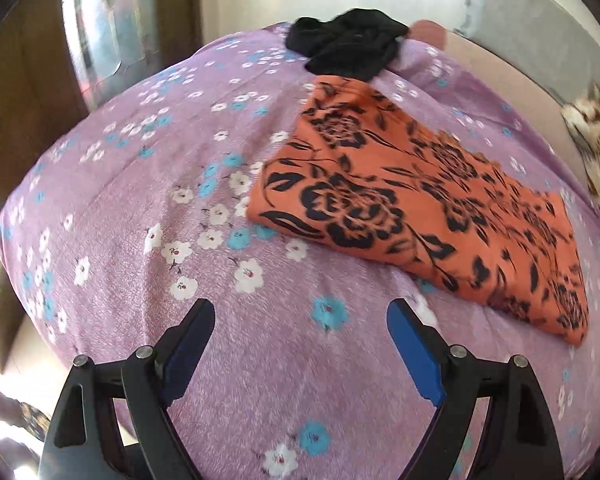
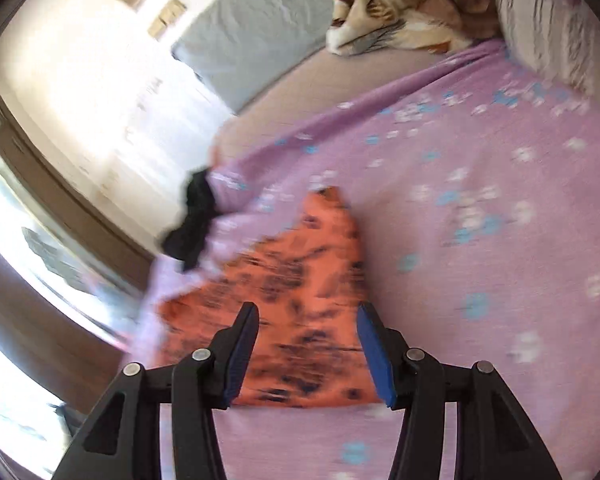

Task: Fold small clothes

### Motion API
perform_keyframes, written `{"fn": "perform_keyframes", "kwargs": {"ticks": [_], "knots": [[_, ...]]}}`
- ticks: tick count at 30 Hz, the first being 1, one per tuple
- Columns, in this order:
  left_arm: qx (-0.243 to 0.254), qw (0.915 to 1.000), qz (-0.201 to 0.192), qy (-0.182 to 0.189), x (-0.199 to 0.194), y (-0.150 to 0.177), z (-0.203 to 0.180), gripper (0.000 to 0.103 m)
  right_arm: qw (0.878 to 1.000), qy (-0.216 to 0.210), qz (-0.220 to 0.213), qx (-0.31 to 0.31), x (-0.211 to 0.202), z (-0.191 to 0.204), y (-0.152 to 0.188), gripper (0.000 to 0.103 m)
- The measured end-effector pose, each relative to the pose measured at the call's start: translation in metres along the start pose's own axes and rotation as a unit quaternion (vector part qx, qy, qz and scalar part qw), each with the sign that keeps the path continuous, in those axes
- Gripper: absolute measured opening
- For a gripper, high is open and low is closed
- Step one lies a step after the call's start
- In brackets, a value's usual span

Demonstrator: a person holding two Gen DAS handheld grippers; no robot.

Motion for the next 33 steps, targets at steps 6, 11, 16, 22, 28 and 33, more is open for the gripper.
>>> {"fn": "perform_keyframes", "kwargs": {"ticks": [6,11,16,22,28,33], "knots": [[-0.057,0.9963,0.025,0.060,0.020,-0.023,0.003,0.083,0.998,-0.020,0.057,-0.002,0.060,0.024,0.013,0.047],[-0.105,0.9862,0.062,0.112,0.046,-0.033,0.001,0.046,0.985,0.033,0.167,0.031,0.127,0.000,0.047,0.046],[-0.146,0.9773,0.054,0.143,0.056,-0.046,-0.003,0.056,0.987,0.016,0.151,0.044,0.112,0.000,0.045,0.040],[-0.218,0.9578,0.030,0.185,0.061,-0.061,-0.002,0.077,0.993,0.000,0.120,0.006,0.073,0.024,0.052,0.040],[-0.246,0.9410,0.019,0.231,0.046,-0.036,0.003,0.079,0.991,-0.025,0.128,-0.004,0.071,0.034,0.061,0.040],[-0.247,0.9407,0.019,0.232,0.051,-0.049,-0.003,0.088,0.990,-0.032,0.135,0.025,0.087,0.029,0.059,0.040]]}}
Point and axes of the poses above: each gripper's, at about its wrist camera, not at the fingertips, and x roughly the way its jaws point, z to its left, y to its underside, the point moved 9 cm from there along x, roughly the way its jaws point, and after that the axes turned 12 degrees about z, right-handed, at the moved point
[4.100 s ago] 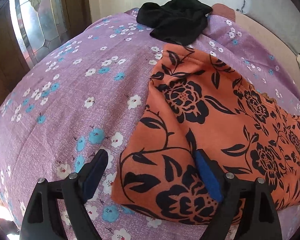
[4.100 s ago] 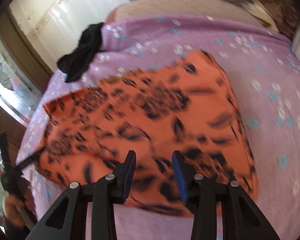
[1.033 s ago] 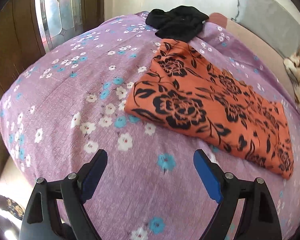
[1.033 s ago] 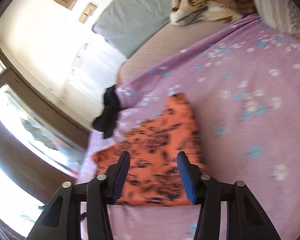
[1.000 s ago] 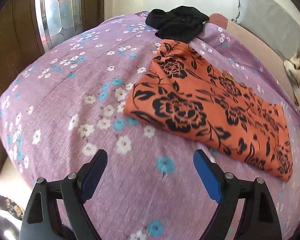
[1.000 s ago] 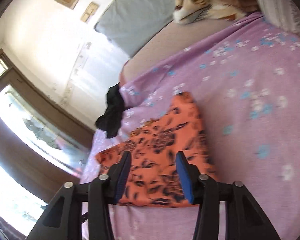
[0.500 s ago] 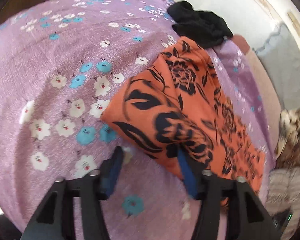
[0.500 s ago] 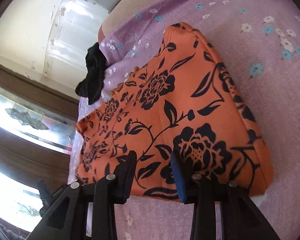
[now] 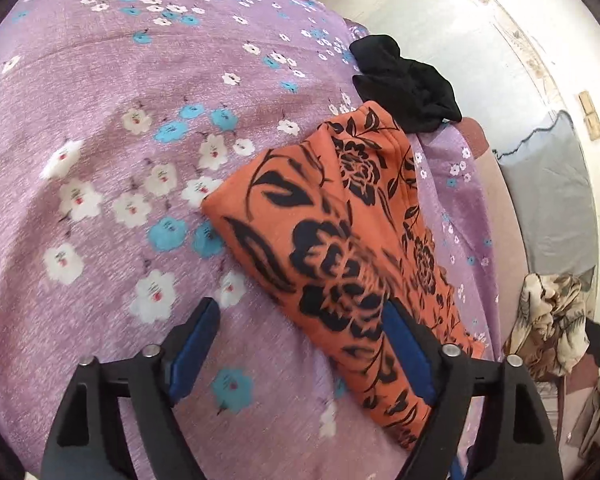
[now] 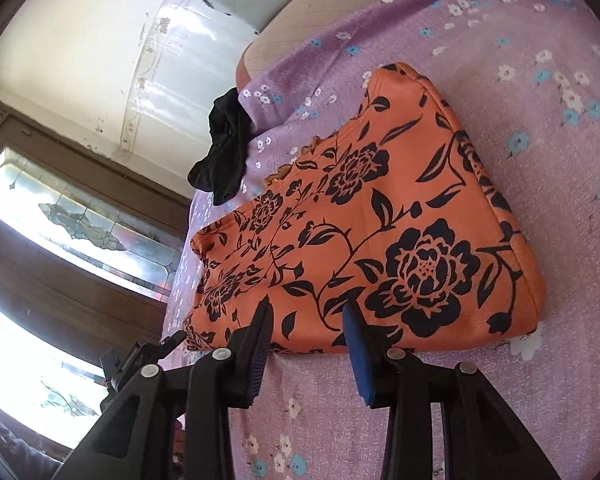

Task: Fold small clothes

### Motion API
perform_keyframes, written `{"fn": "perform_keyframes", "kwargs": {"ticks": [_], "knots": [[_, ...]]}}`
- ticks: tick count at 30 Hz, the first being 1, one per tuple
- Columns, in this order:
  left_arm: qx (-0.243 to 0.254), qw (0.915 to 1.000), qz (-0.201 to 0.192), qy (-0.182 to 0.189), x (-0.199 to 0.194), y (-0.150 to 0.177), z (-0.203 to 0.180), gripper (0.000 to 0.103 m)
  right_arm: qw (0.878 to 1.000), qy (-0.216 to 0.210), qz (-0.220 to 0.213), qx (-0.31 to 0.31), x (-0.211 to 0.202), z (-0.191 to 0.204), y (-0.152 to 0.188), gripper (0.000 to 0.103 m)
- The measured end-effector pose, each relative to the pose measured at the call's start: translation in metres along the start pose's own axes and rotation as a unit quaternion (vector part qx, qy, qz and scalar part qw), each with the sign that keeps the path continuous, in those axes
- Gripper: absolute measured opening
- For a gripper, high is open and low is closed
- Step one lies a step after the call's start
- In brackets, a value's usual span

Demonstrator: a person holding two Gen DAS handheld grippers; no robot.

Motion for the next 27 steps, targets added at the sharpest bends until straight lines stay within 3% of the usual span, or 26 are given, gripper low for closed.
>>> {"fn": "perform_keyframes", "kwargs": {"ticks": [2,8,9,10,11,13,17,21,23,27], "knots": [[-0.005,0.9999,0.006,0.009,0.007,-0.006,-0.004,0.092,1.000,0.005,0.003,-0.001,0.001,-0.001,0.001,0.040],[0.007,0.9999,-0.008,0.004,0.021,-0.023,-0.016,0.090,1.000,0.007,-0.005,-0.002,0.003,-0.001,-0.005,0.040],[0.007,0.9999,-0.016,0.000,0.022,-0.025,-0.016,0.076,1.000,0.009,-0.006,0.000,0.003,-0.002,-0.006,0.040],[0.006,0.9996,-0.023,-0.013,0.023,-0.027,-0.016,0.050,1.000,0.011,-0.008,0.002,0.003,-0.003,-0.007,0.040],[0.010,0.9993,-0.023,-0.029,0.026,-0.029,-0.015,0.040,1.000,0.012,-0.011,0.004,0.002,-0.005,-0.008,0.040],[0.023,0.9987,-0.028,-0.036,0.026,-0.030,-0.018,0.027,1.000,0.012,-0.018,0.010,0.000,-0.007,-0.010,0.040],[0.100,0.9915,-0.054,-0.062,0.012,-0.029,-0.045,0.021,0.999,0.006,-0.045,0.024,-0.011,-0.012,-0.020,0.040],[0.220,0.9674,-0.092,-0.086,-0.008,-0.015,-0.109,0.019,0.996,-0.004,-0.073,0.043,-0.024,-0.019,-0.031,0.040],[0.282,0.9493,-0.106,-0.090,-0.015,0.002,-0.145,0.019,0.995,-0.009,-0.083,0.051,-0.031,-0.022,-0.034,0.040],[0.404,0.9030,-0.110,-0.097,-0.009,0.064,-0.217,0.018,0.991,-0.021,-0.111,0.072,-0.048,-0.033,-0.042,0.040]]}}
Point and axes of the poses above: each gripper's, at about its wrist camera, not at the fingertips, and x roughly the way its jaws point, z to its left, y to its underside, the point moved 9 cm from there along x, roughly the way its jaws point, and after that the axes turned 12 degrees about z, right-handed, at the moved point
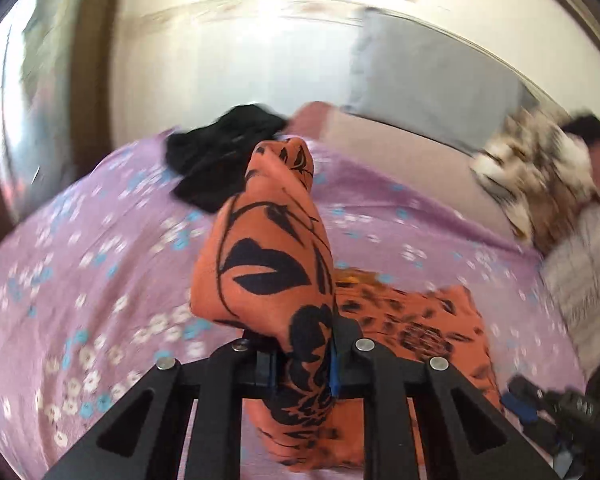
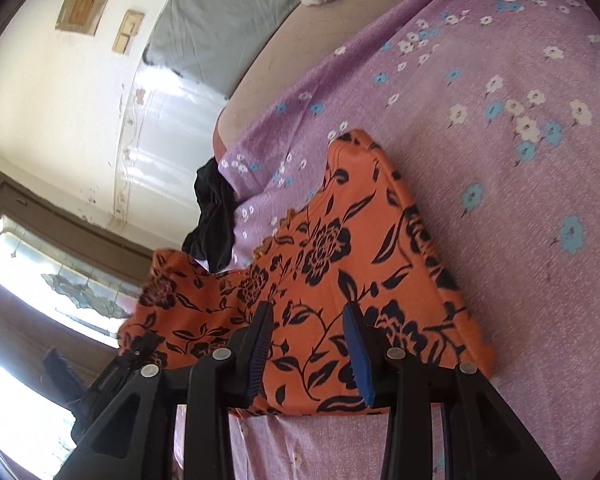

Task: Fold small clothes

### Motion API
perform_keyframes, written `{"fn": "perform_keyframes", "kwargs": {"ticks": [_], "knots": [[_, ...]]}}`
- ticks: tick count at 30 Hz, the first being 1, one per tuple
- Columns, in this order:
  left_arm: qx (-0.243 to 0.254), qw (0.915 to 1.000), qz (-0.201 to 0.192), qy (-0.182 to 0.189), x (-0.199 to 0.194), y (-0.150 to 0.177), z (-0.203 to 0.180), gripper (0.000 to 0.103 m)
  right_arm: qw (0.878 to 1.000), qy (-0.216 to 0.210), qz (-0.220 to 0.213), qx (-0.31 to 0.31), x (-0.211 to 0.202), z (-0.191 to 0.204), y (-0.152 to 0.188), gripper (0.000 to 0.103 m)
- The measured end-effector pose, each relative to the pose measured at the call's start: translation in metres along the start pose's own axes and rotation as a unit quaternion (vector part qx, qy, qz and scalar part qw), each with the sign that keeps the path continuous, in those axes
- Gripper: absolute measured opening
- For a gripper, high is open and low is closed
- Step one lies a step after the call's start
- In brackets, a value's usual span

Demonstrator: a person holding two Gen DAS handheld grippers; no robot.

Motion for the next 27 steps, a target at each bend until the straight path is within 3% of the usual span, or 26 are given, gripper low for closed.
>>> {"fn": "perform_keyframes", "kwargs": {"ticks": [4,5,6,8,9,12,13,16,19,22,24,27], "knots": [[0.102,0.9937,0.039,0.027,0.015,0.027,-0.093,0.023,0.999,-0.011,-0.035,0.034,-0.020,-0.018,-0.015,0.040],[0.132,0.9893,0.055,0.028,0.022,0.039,-0.112,0.026,0.998,-0.014,-0.040,0.043,-0.023,-0.023,-0.018,0.040],[0.160,0.9834,0.077,0.037,0.030,0.052,-0.131,0.042,0.998,-0.017,-0.043,0.051,-0.025,-0.027,-0.020,0.040],[0.193,0.9701,0.120,0.085,0.034,0.076,-0.156,0.047,0.996,-0.034,-0.043,0.074,-0.029,-0.034,-0.021,0.040],[0.199,0.9674,0.120,0.100,0.030,0.081,-0.159,0.048,0.995,-0.042,-0.039,0.087,-0.029,-0.037,-0.021,0.041],[0.192,0.9728,0.074,0.107,0.009,0.071,-0.134,0.079,0.990,-0.054,-0.009,0.130,-0.021,-0.044,-0.019,0.069],[0.176,0.9766,0.061,0.108,0.002,0.065,-0.122,0.081,0.989,-0.065,-0.003,0.131,-0.018,-0.042,-0.019,0.069],[0.121,0.9857,0.055,0.104,-0.004,0.052,-0.071,0.082,0.990,-0.087,0.024,0.109,-0.008,-0.027,-0.015,0.069],[0.082,0.9928,0.070,0.052,0.011,0.050,-0.020,0.082,0.989,-0.096,0.063,0.088,0.010,-0.013,-0.002,0.069],[0.053,0.9933,0.099,0.024,0.030,0.063,0.016,0.082,0.989,-0.080,0.087,0.088,0.032,-0.008,0.008,0.069],[0.052,0.9913,0.120,0.010,0.044,0.074,0.026,0.082,0.991,-0.062,0.089,0.083,0.044,-0.005,0.010,0.069],[0.062,0.9896,0.129,0.017,0.056,0.084,0.017,0.082,0.996,-0.037,0.076,0.041,0.057,0.007,0.010,0.069]]}}
Point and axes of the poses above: each gripper's, at about its wrist camera, not at the fingertips, and x roughly the way its jaws point, z to its left, y to its underside, the point moved 9 cm from there along x, roughly the way its jaws point, and after that the axes turned 12 degrees about z, right-handed, at the moved point
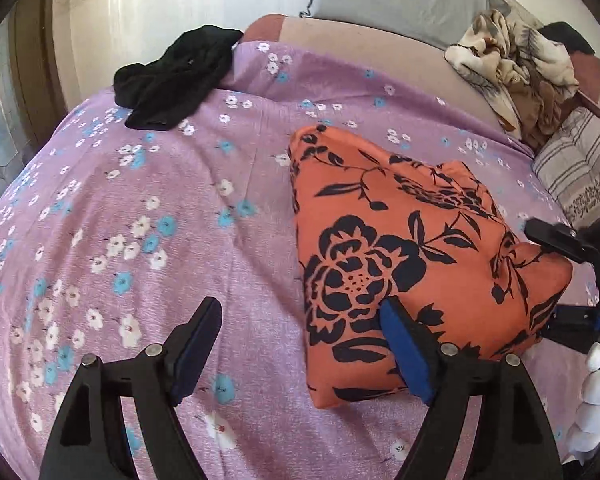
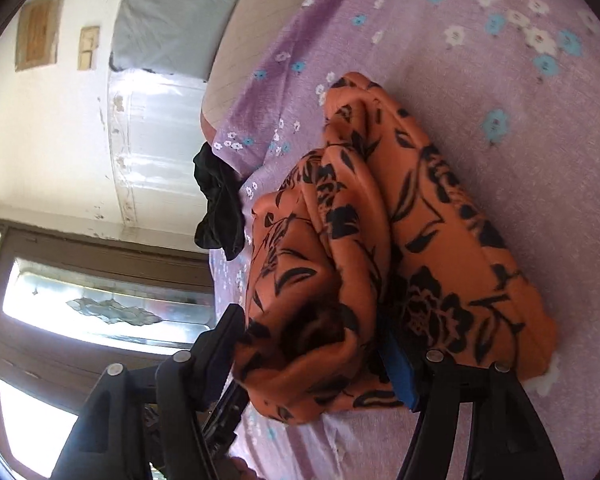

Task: Fold small clothes

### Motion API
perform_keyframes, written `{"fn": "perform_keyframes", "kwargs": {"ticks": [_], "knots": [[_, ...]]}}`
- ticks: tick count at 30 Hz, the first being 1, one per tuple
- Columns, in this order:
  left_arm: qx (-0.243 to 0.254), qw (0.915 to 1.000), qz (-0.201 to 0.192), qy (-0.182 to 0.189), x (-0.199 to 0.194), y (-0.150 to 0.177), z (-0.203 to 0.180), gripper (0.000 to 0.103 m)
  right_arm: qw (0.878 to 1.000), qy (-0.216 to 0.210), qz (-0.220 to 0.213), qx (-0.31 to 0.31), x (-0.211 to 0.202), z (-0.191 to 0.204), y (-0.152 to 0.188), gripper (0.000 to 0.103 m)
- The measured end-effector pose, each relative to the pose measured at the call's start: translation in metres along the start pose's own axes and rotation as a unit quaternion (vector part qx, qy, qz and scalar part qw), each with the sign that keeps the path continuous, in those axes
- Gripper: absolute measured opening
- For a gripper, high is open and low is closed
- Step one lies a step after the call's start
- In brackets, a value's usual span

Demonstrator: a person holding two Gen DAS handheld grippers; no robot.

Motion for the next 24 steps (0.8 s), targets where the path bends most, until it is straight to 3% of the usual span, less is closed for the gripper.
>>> {"fn": "perform_keyframes", "kwargs": {"ticks": [2,4,7,9,11,13,14,16,17,19,21,24], "knots": [[0.019,0.9998,-0.002,0.002,0.000,-0.001,-0.009,0.082,0.998,0.047,0.001,-0.047,0.010,0.005,0.003,0.066],[0.041,0.9991,0.004,0.003,0.001,-0.002,-0.019,0.082,0.990,0.105,-0.006,-0.096,0.012,0.011,0.004,0.033],[0.074,0.9972,-0.007,-0.002,-0.004,-0.009,-0.034,0.082,0.975,0.126,-0.072,-0.170,-0.019,0.041,-0.002,0.022],[0.076,0.9969,-0.016,0.012,-0.011,-0.012,-0.043,0.082,0.959,0.138,-0.121,-0.217,-0.046,0.063,-0.004,0.020],[0.068,0.9969,-0.027,0.029,-0.019,-0.017,-0.049,0.082,0.952,0.150,-0.136,-0.230,-0.057,0.062,-0.007,0.019],[0.067,0.9971,-0.018,0.030,-0.014,-0.017,-0.058,0.082,0.963,0.183,-0.109,-0.168,-0.049,0.024,-0.019,0.019],[0.073,0.9972,-0.002,0.020,-0.005,-0.013,-0.061,0.083,0.972,0.190,-0.069,-0.122,-0.039,-0.003,-0.022,0.019],[0.097,0.9938,0.053,-0.007,0.024,0.005,-0.067,0.086,0.986,0.165,-0.001,-0.024,-0.023,-0.049,-0.018,0.020],[0.101,0.9928,0.064,-0.008,0.033,0.010,-0.068,0.086,0.990,0.138,-0.006,-0.004,-0.027,-0.051,-0.018,0.020],[0.074,0.9961,0.047,0.008,0.032,0.011,-0.063,0.091,0.986,0.160,-0.025,-0.030,-0.040,-0.039,-0.021,0.023],[0.058,0.9962,0.056,0.034,0.032,0.013,-0.058,0.091,0.978,0.187,-0.069,-0.055,-0.061,-0.026,-0.026,0.023],[0.066,0.9954,0.049,0.049,0.025,0.015,-0.054,0.091,0.975,0.174,-0.110,-0.082,-0.085,-0.008,-0.032,0.023]]}}
Point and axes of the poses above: each gripper's, at about its wrist camera, not at the fingertips, and x roughly the way its jaws point, z to its left, y to its underside, the point moved 9 cm from there along x, roughly the way its jaws point, and after that the axes turned 12 degrees about z, right-handed, at the moved point
